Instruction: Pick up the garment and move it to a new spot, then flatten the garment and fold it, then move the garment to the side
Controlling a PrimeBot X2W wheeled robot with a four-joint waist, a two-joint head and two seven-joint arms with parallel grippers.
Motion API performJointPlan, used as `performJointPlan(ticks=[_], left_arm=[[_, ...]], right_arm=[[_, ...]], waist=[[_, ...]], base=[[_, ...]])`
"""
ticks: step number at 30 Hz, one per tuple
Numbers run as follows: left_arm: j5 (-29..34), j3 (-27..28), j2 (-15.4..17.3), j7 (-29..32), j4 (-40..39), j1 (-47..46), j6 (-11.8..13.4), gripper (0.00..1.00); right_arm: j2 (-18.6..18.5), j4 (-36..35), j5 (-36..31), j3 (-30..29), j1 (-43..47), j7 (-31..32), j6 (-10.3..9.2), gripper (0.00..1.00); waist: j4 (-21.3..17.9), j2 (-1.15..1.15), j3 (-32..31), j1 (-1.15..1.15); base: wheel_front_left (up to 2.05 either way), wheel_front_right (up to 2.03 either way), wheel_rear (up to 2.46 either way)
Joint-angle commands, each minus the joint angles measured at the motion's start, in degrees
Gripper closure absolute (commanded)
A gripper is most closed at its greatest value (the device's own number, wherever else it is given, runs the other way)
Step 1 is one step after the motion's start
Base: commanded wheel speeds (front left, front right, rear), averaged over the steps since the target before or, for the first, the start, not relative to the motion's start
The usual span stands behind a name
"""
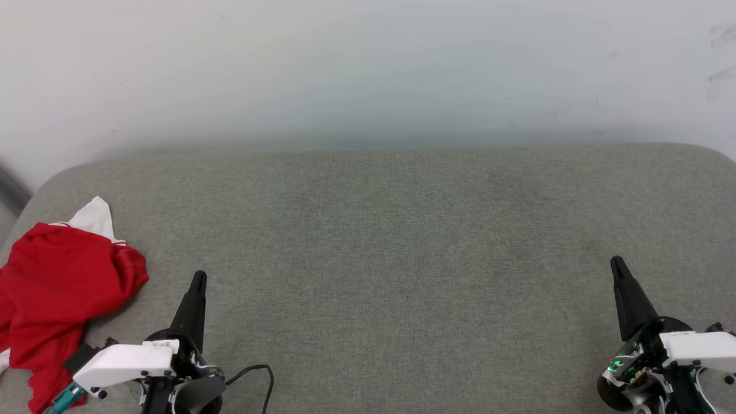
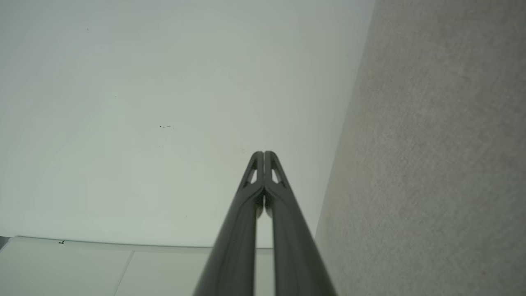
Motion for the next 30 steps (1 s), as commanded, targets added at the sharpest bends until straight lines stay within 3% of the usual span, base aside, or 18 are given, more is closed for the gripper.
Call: performJointPlan(ticks=[1, 30], left_arm=[[0.0, 0.16, -0.1, 0.09, -0.23, -0.34, -0.13, 1.0], [0.0, 0.16, -0.1, 0.09, -0.23, -0.34, -0.13, 1.0]], right_arm=[[0.23, 0.07, 0.18, 0.03, -0.69, -0.01, -0.02, 1.0], [0.23, 0.07, 0.19, 0.03, -0.69, -0.01, -0.02, 1.0]], waist=[[0.0, 0.0, 0.0, 0.0], [0.0, 0.0, 0.0, 0.0]], base=[[0.0, 0.0, 0.0], [0.0, 0.0, 0.0]])
